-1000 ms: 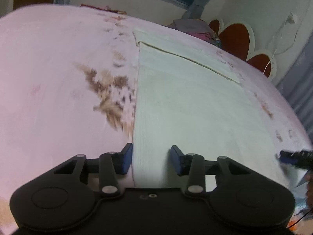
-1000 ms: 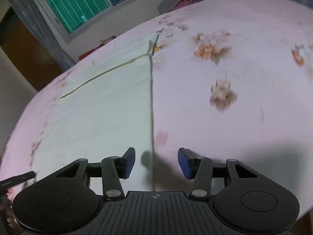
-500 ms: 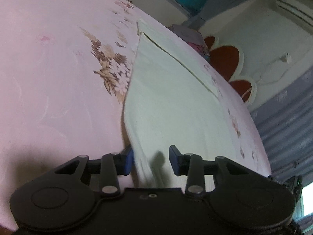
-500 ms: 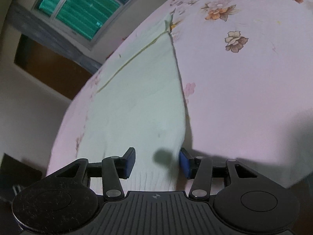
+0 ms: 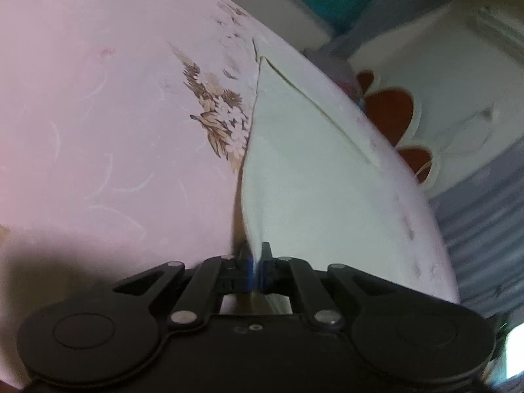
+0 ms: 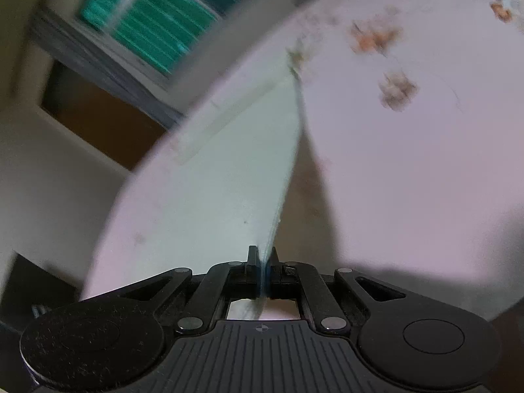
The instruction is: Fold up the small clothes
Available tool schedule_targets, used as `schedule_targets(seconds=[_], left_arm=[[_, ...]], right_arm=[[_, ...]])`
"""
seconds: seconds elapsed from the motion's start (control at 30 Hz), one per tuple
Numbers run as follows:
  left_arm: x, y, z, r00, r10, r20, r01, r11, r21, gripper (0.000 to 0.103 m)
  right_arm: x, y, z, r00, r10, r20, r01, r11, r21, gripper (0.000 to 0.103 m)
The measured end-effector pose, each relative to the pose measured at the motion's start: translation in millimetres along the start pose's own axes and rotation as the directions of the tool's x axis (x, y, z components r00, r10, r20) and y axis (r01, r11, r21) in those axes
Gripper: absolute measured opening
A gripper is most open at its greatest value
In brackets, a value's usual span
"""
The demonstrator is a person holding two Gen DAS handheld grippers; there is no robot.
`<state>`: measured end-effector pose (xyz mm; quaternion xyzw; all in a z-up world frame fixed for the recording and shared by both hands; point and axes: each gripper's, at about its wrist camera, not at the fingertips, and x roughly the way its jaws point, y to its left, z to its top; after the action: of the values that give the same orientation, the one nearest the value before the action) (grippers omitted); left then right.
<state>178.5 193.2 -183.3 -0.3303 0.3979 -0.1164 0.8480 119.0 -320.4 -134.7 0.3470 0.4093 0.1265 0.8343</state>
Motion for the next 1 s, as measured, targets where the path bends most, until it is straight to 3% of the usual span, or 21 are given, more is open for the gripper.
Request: schedule_targets(seconds=[0.07,0.23,0.37,0.6,0.77,0.87,1.0], left_arm=[[-3.9,-0.6,0.3,1.000,-0.011,0.018,0.012,1.000,-0.028,0.003],[-17.6,-15.6,14.3,0.994,-0.057,0.092,0.061,0.997,-0.043,0.003],[-30.9,-40.6,42.5,0.977,-0.117,0.176,0.122,0.992,-0.021,0.003],[-20.8,-103.6,131.2,0.933,-0.219,0.286,0.206,0.976,0.074,0.003],[12.2,-131.9,202.4,0.912,-0.246,0.328,0.225,0.969,0.102,0.003],[50.7,-132.7,240.7,0.918,-0.238,0.318,0.220,0.971,0.091,0.003],[122.9,-108.5,274.7,0.958,-0.181,0.223,0.179,0.983,0.027,0.003]], right_arm=[[9.8,-3.0,-0.8,0.999,-0.025,-0.033,0.025,1.000,-0.001,0.002],[-6.7,14.7,15.4,0.998,0.034,0.048,-0.033,0.999,-0.025,0.002],[-15.0,45.2,42.7,0.991,0.081,0.107,-0.071,0.993,-0.100,0.002],[-13.7,105.5,130.6,0.961,0.166,0.223,-0.114,0.967,-0.228,0.002],[11.0,129.0,212.2,0.938,0.195,0.288,-0.130,0.964,-0.230,0.002],[39.3,135.1,263.4,0.937,0.174,0.302,-0.108,0.969,-0.224,0.002],[100.5,118.2,312.9,0.959,0.106,0.264,-0.073,0.988,-0.133,0.002]])
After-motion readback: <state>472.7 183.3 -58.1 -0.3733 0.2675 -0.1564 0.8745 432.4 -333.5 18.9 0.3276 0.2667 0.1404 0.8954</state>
